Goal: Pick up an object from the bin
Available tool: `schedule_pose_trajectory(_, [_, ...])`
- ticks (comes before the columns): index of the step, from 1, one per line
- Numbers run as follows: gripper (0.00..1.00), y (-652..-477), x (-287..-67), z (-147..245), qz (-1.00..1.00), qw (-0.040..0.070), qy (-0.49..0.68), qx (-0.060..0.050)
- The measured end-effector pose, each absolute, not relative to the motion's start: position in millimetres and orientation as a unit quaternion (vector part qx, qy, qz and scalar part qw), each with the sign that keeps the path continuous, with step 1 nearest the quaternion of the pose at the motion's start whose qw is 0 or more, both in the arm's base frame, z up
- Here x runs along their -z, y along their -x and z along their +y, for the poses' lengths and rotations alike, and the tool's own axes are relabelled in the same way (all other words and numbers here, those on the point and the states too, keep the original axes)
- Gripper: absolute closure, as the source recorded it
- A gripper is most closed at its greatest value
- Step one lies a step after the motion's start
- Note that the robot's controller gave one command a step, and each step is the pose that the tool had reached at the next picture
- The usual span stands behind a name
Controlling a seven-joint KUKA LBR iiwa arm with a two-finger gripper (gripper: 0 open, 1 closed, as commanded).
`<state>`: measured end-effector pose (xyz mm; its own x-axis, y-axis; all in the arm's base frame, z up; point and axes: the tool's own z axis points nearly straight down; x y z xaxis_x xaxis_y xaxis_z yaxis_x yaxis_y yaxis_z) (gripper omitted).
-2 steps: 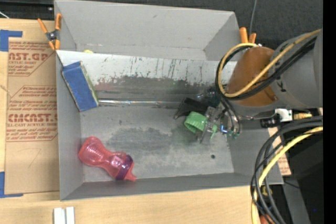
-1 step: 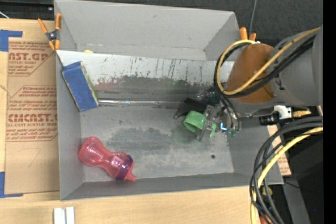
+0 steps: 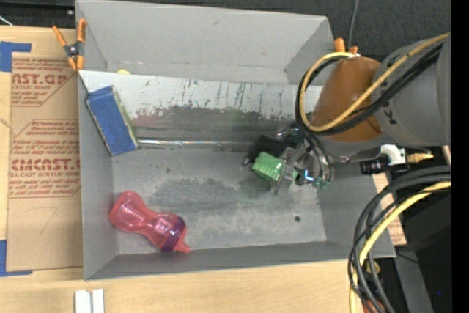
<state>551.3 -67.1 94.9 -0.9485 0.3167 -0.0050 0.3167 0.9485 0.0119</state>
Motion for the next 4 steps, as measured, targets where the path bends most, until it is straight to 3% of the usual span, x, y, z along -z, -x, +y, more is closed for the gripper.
schedule_pose_trajectory(1, [1.0, -570.4, -180, -80, 0.985, 0.01, -0.172, -0.005])
schedule_pose_trajectory(2, [0.0, -562.1, -88, -70, 0.983, 0.034, -0.178, -0.005])
schedule_pose_trajectory(3, [0.0, -562.0, -88, -69, 0.984, 0.031, -0.177, -0.006])
schedule_pose_trajectory(4, [0.0, -553.2, -97, -64, 0.988, 0.035, -0.152, -0.004])
